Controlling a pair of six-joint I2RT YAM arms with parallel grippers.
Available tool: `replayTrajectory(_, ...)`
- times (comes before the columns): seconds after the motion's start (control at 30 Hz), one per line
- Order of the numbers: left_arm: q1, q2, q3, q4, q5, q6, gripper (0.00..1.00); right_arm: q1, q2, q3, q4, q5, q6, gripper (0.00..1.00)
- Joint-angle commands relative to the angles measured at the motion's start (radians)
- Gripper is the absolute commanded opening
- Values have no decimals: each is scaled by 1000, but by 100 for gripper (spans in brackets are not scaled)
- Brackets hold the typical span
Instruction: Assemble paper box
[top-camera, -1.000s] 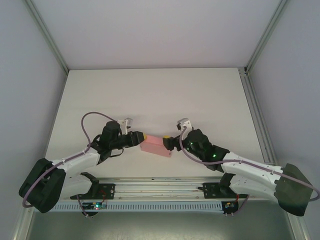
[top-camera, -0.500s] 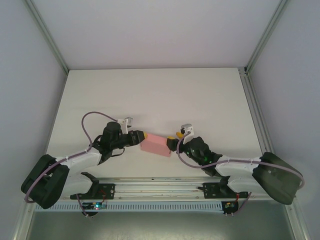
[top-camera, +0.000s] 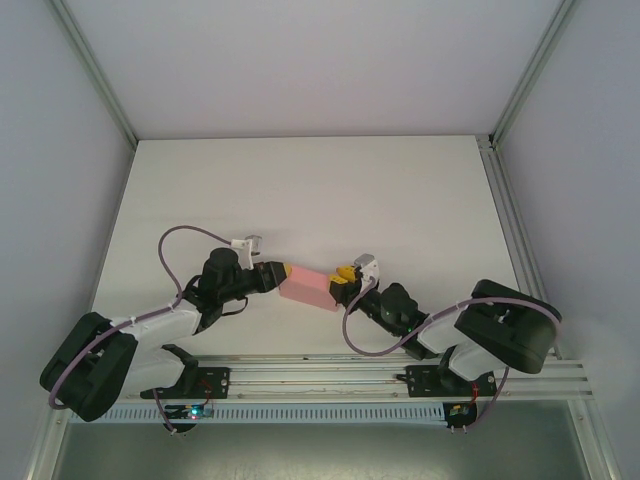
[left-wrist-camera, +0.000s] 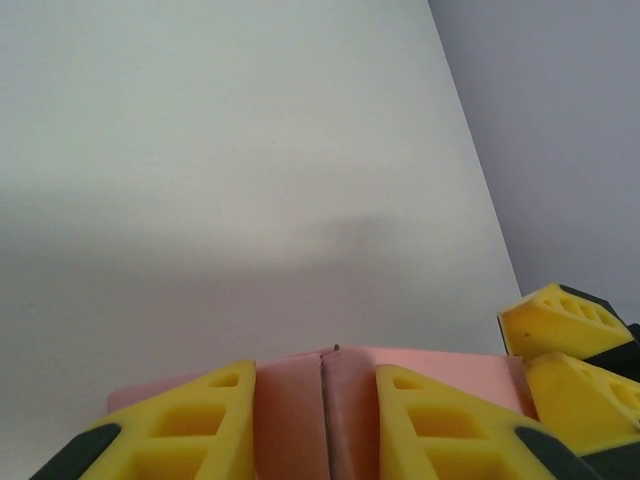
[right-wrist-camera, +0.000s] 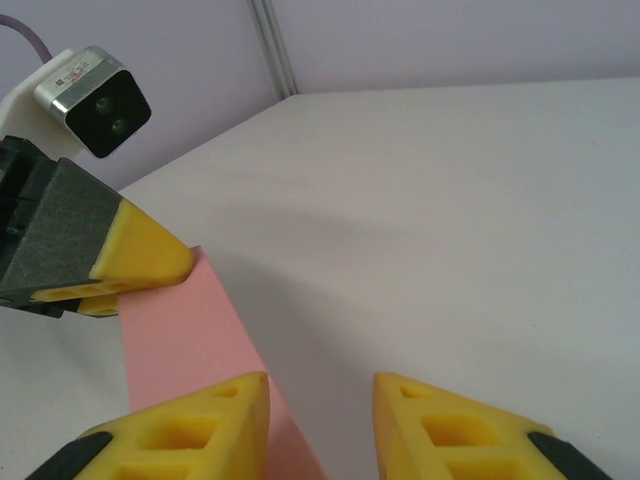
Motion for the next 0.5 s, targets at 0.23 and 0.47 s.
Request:
replayTrajectory(0.23, -42, -90, 145, -495, -88, 95, 82, 6, -297, 261, -940, 0, -112, 75)
replayTrajectory(0.47, -42, -175, 377, -775, -338, 151, 100, -28, -295, 488, -1197, -262, -264, 98)
